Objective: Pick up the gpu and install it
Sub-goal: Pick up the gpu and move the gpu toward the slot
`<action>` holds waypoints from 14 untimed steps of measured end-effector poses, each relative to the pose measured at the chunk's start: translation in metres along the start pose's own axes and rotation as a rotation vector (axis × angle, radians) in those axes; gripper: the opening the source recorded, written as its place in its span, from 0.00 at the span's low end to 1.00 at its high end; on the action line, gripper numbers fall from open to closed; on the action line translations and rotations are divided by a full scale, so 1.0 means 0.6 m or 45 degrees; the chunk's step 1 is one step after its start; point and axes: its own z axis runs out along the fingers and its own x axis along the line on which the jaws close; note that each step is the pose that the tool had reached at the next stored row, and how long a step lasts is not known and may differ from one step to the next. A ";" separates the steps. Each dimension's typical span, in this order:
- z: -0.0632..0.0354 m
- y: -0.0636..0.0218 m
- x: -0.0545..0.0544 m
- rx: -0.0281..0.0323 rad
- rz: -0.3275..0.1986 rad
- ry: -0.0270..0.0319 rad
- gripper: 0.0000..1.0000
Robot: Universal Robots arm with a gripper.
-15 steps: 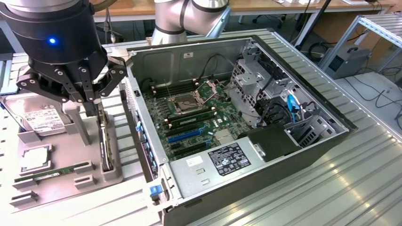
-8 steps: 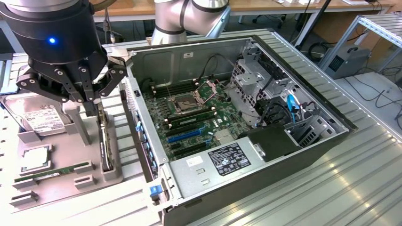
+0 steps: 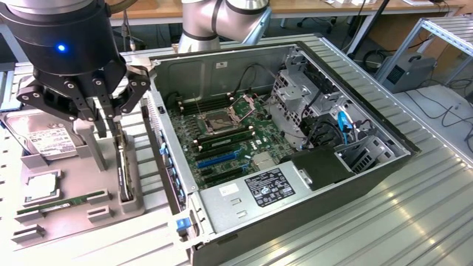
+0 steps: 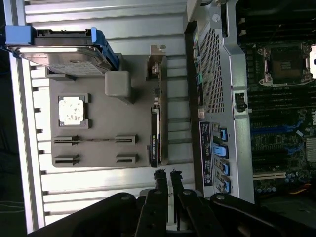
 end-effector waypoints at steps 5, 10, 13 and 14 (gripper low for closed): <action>0.000 0.000 0.000 0.0000 0.000 0.0000 0.36; 0.000 0.000 0.000 0.0000 0.000 0.0000 0.36; 0.000 0.000 0.000 0.0000 0.000 0.0000 0.36; 0.000 0.000 0.000 0.0000 0.000 0.0000 0.36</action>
